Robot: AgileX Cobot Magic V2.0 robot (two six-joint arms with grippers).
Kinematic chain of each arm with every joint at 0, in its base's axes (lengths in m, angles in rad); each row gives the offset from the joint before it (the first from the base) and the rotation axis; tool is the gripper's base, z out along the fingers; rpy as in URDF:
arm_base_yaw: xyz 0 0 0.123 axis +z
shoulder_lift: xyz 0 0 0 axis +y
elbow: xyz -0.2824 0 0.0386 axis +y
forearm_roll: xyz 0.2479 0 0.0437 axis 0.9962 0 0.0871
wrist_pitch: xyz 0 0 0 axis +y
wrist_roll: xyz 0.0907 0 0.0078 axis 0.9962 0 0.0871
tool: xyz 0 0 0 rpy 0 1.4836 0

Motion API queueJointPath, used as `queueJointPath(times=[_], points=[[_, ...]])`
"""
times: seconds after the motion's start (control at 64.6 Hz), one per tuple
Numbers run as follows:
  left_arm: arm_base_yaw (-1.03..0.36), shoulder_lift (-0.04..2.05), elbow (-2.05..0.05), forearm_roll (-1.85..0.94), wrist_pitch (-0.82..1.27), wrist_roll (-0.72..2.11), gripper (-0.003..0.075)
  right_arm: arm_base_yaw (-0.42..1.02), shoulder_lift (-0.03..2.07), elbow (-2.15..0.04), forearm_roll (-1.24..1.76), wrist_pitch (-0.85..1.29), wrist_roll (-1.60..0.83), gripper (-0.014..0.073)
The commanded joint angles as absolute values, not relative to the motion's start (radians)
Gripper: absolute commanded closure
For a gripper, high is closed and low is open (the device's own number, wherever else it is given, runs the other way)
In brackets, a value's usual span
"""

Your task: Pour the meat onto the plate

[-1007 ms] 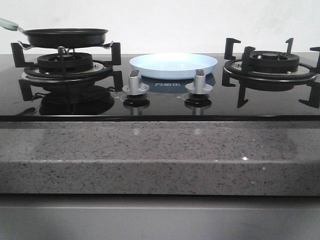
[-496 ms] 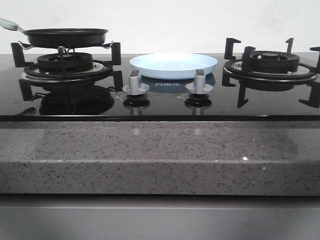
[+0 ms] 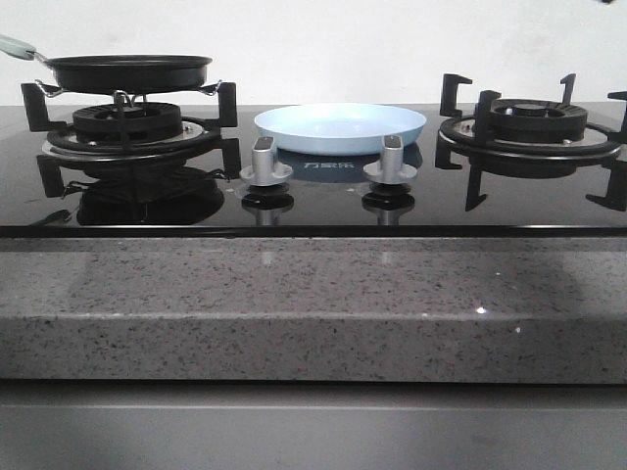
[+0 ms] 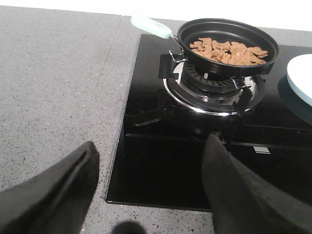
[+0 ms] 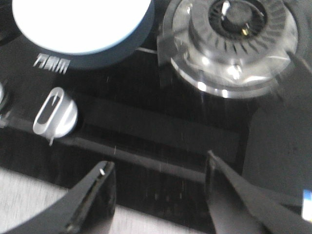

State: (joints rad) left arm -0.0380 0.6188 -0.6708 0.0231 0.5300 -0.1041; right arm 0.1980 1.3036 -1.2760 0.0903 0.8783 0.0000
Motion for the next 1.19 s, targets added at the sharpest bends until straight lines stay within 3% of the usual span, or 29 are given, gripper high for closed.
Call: queueJointPath(times=[0.0,0.681,1.177], points=[[-0.046,0.624,-0.707,0.028,0.457,-0.106,0.026,0.198,1.361,-1.384,0.094,0.858,-0.015,0.0157],[-0.046,0.624,-0.707,0.026,0.448,-0.106,0.026,0.196,1.933,-2.022,0.202,1.057,-0.063,0.023],[-0.046,0.624,-0.707,0.024,0.447,-0.106,0.026,0.196,2.111,-2.151,0.271,1.036,-0.063,0.023]])
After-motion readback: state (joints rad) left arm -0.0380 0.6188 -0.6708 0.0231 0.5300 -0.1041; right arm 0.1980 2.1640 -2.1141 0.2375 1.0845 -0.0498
